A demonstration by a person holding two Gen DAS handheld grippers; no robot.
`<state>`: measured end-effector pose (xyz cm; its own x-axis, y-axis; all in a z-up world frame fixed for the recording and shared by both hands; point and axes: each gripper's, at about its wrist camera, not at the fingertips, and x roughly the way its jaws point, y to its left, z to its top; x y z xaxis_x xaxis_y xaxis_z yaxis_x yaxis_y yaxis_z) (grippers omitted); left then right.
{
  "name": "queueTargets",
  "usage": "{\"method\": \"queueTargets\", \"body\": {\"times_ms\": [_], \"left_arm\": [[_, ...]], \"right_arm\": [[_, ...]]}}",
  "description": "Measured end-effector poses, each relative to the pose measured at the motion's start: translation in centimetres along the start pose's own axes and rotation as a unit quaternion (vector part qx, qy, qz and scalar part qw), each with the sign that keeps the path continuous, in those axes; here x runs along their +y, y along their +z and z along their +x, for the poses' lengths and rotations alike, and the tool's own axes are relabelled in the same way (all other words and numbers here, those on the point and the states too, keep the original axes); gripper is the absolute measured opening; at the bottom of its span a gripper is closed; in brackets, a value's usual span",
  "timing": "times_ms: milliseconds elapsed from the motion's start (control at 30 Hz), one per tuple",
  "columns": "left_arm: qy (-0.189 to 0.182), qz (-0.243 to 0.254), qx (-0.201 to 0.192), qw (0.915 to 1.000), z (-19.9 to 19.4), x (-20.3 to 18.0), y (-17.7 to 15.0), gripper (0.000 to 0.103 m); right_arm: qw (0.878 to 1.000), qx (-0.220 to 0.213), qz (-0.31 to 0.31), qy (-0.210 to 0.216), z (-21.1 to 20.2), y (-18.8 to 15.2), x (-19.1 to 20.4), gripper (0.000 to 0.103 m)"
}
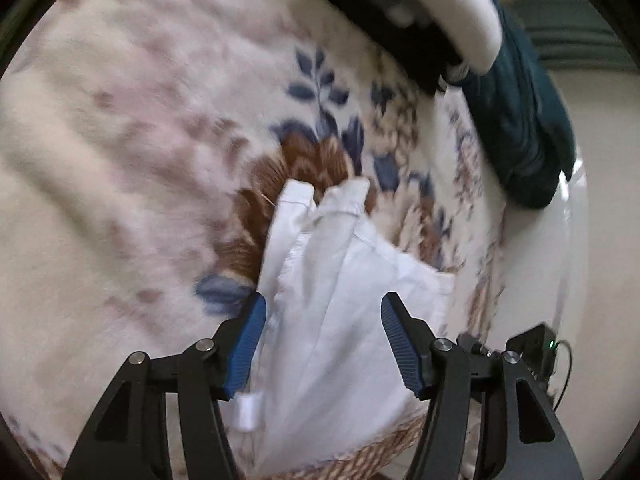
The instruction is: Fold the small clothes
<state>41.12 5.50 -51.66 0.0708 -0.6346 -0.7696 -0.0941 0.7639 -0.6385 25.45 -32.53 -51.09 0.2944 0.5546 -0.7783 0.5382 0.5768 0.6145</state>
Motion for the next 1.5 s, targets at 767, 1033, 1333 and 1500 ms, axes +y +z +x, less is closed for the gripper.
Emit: {"method": "queueTargets", "body": {"times_ms": [767,1033,1333,1500], "left_arm": [[-0.074,-0.091,-0.005,0.9931,0.8,3.9,-2.2,0.062],[-0.112,-0.074,0.024,0.9906,3.9,3.2,-2.8,0.062],[-0.115,-0.029,-0.006,0.9929,2.8,1.4,-4.2,0.032],[-0.123,-0.026,-0.018,0.9919,1.5,1.0,-4.3,0.024]], "right_arm": [[0.994,0.095,-0.018,0.055,1.5,1.5,-3.0,0.065],[0.974,0.186,-0.040,0.121,7.4,0.0,-3.6,0.065],[0.972,0.180,-0.069,0.133,7.8,-0.7,-1.8,0.033],[0.975,0.159,-0.081,0.130,6.2,-1.1,-0.2,0.024]]}}
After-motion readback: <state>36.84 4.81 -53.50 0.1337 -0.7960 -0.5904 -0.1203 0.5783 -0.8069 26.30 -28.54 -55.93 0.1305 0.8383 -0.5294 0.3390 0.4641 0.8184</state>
